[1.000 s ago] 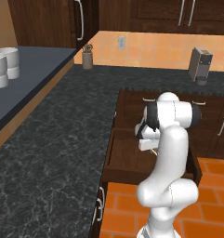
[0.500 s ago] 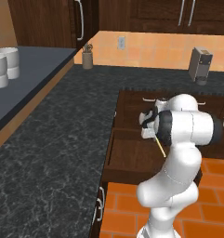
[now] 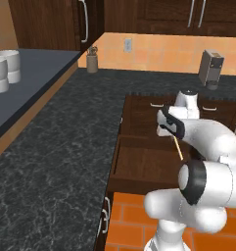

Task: Take a straw from the drawer in front and place it inside the glass cup on the dining counter.

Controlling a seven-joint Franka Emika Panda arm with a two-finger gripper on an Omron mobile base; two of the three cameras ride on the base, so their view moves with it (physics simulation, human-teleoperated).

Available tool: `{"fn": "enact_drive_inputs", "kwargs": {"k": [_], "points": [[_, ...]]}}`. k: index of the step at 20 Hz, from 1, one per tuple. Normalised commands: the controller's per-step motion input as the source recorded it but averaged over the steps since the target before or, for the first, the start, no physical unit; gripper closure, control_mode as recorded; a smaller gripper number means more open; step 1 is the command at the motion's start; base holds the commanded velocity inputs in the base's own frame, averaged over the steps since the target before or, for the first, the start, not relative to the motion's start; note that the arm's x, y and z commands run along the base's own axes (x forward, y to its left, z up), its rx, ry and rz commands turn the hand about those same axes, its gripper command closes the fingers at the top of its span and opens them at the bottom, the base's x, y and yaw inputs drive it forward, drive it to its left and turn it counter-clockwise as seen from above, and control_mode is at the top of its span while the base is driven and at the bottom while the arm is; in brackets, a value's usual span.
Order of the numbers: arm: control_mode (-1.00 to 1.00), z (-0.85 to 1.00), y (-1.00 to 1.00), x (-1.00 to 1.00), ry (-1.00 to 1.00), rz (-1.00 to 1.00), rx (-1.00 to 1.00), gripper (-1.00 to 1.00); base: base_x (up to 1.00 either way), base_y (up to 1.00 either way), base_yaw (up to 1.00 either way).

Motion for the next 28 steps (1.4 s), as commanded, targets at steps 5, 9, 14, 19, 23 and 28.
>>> {"fn": "enact_drive_inputs", "kwargs": {"k": [5,9,14,19,23,28], "points": [[-1.0,1.0,0.0,-1.0,-0.42,0.0,-0.12,1.0,0.0,0.0,0.0],[-1.0,0.75,0.0,-1.0,-0.33,-0.08,-0.11,1.0,0.0,0.0,0.0],[-1.0,0.36,0.0,-0.99,-0.31,-0.07,-0.12,1.0,0.0,0.0,0.0],[1.0,0.0,0.0,0.0,0.0,0.0,0.0,1.0,-1.0,-0.45,-0.18],[1.0,0.0,0.0,0.0,0.0,0.0,0.0,1.0,-0.33,-0.93,-0.46],[1.0,0.0,0.0,0.0,0.0,0.0,0.0,1.0,0.15,-0.89,-0.64]]}}
